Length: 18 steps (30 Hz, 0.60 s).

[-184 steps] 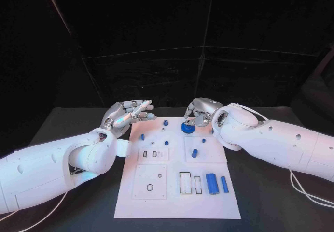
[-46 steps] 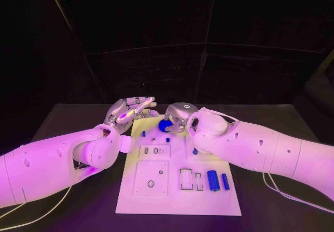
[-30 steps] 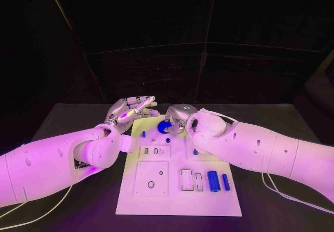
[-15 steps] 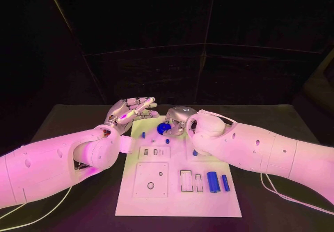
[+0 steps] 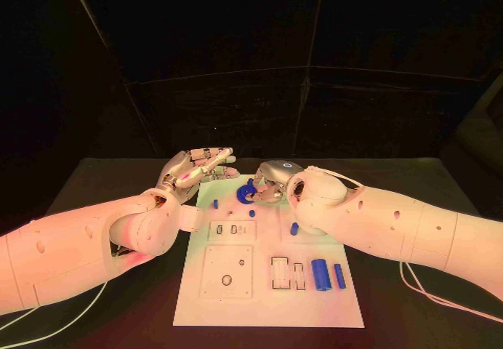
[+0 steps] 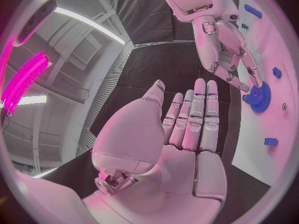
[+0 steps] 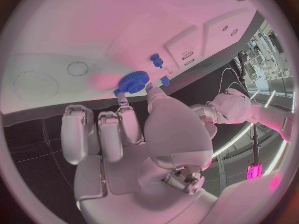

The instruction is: Assemble the parts on the task board

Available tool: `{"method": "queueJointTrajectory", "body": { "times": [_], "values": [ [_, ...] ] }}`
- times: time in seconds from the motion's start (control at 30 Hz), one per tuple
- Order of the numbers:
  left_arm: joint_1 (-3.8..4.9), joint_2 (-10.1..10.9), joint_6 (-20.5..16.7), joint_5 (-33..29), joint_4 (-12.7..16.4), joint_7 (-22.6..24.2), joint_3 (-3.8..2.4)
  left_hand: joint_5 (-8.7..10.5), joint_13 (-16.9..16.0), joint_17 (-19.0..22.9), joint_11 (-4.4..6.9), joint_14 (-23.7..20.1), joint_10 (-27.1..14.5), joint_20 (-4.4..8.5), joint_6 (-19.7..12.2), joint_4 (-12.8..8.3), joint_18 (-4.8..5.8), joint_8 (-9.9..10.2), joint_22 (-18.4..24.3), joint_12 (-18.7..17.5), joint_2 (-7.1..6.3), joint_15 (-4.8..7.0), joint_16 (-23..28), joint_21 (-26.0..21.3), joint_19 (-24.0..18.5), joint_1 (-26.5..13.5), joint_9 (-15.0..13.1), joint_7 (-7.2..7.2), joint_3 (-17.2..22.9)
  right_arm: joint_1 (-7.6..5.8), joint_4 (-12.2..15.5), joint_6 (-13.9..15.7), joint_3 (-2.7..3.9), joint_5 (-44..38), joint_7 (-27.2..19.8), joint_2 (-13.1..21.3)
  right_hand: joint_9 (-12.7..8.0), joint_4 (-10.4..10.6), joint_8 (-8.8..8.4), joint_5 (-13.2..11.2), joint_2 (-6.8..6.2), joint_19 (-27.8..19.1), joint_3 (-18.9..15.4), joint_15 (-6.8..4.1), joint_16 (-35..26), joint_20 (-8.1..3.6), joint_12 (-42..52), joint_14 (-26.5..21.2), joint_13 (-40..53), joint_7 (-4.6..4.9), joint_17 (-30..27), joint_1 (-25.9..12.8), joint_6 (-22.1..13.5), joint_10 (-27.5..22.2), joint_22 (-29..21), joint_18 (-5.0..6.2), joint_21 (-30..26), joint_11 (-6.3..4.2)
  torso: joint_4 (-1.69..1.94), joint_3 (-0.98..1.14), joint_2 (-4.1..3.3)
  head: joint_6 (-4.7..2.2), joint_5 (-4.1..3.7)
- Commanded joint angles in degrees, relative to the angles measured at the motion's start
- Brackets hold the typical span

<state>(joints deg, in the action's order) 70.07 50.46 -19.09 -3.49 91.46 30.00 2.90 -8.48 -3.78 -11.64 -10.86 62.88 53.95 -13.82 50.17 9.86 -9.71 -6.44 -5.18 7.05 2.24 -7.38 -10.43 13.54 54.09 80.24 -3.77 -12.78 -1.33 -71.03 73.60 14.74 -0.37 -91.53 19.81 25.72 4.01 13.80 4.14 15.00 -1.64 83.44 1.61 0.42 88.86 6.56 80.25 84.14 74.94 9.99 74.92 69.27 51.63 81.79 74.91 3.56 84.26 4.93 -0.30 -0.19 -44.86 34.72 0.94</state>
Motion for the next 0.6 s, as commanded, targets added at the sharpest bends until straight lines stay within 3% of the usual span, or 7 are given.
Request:
{"method": "queueJointTrajectory", "body": {
  "times": [0.03, 0.1, 0.2, 0.37, 0.6],
  "values": [
    [0.08, 0.2, 0.7, 0.1, 0.0, 0.2, -0.06, 0.01, 0.1, -0.1, -0.17, -0.2, -0.4, -0.1, -0.4, -0.4, -0.73, 0.2, 0.1, -0.2, 0.29, -0.36, 0.2, -0.3, 0.0, 0.2, 0.1, -1.35, 0.1, -0.12, 1.6, 8.9, 0.04, 2.5, -4.3, 1.5, 0.1, -0.3, 0.18, 0.3, 0.03, 0.4, -0.5, 0.19, 0.3, 0.09, 0.3, 5.4, 4.9, -0.07, 13.1, 1.6, 0.5, 0.3, 2.0, -0.85, 0.3, 0.05, -0.19, 0.02, 0.1, -0.2, 0.04],
    [0.08, 0.4, 0.6, 0.1, 0.0, 0.3, -0.06, 0.01, 0.1, -0.1, -0.17, -0.2, -0.4, -0.1, -0.4, -0.4, -0.73, 0.2, 0.1, -0.2, 0.29, -0.36, 0.2, -0.3, 0.0, 0.2, 0.1, -1.35, 0.1, -0.14, 3.6, 11.4, 0.04, 5.2, -8.3, 3.8, 0.0, -1.1, 0.11, 0.4, 0.27, 0.4, -0.7, 0.13, 0.2, 0.02, 0.3, 5.4, 4.9, -0.12, 12.8, 3.2, 0.7, 0.3, 2.1, -0.88, 0.3, -0.01, -0.23, -0.01, 0.13, -0.41, -0.11],
    [0.08, 0.6, 0.6, 0.1, 0.0, 0.3, -0.06, 0.01, 0.1, -0.1, -0.17, -0.2, -0.4, -0.11, -0.4, -0.4, -0.73, 0.2, 0.1, -0.2, 0.3, -0.36, 0.2, -0.3, 0.0, 0.2, 0.1, -1.35, 0.1, -0.26, 5.9, 12.4, 0.04, 10.1, -12.9, 7.3, 0.0, -2.3, 0.08, 0.2, 0.58, 0.1, -0.6, 0.05, -0.2, -0.04, -0.3, 5.1, 4.3, -0.17, 11.9, 5.5, 1.0, -0.2, 1.5, -0.75, 0.0, -0.09, -0.35, -0.02, 0.25, -0.6, -0.15],
    [0.09, 0.9, 0.5, 0.1, -0.1, 0.4, -0.06, 0.0, 0.1, -0.1, -0.17, -0.3, -0.4, -0.12, -0.4, -0.5, -0.73, 0.2, 0.1, -0.3, 0.33, -0.38, 0.3, -0.4, 0.0, 0.3, 0.0, -1.33, 0.2, -0.56, 8.5, 10.8, 0.05, 19.0, -17.7, 13.6, 0.0, -4.5, 0.06, -0.5, 0.65, -0.6, -0.1, -0.12, -0.5, -0.16, -1.1, 5.0, 3.6, -0.33, 11.2, 9.0, 1.4, -0.9, 0.4, -0.53, -0.5, -0.27, -0.81, 0.02, 0.5, -0.69, 0.02],
    [0.09, 0.9, 0.2, 0.1, -0.4, 1.0, -0.05, 0.01, -0.1, -0.5, 0.37, -0.1, 0.9, -0.06, 0.8, -1.1, -0.84, -0.3, 0.3, 0.2, 0.65, -0.13, 0.6, -0.6, 0.1, 0.7, -0.1, -0.53, 0.4, -0.7, 9.2, 8.7, 0.03, 24.6, -21.3, 20.8, 0.0, -7.0, 0.2, -1.0, -0.24, -0.7, 0.0, -0.35, -0.5, -0.36, -1.4, 5.0, 3.5, -0.65, 11.3, 12.1, 2.3, -1.0, 0.3, -0.51, -0.6, -0.57, -1.47, 0.24, 0.74, -0.75, 0.14]
  ]
}}
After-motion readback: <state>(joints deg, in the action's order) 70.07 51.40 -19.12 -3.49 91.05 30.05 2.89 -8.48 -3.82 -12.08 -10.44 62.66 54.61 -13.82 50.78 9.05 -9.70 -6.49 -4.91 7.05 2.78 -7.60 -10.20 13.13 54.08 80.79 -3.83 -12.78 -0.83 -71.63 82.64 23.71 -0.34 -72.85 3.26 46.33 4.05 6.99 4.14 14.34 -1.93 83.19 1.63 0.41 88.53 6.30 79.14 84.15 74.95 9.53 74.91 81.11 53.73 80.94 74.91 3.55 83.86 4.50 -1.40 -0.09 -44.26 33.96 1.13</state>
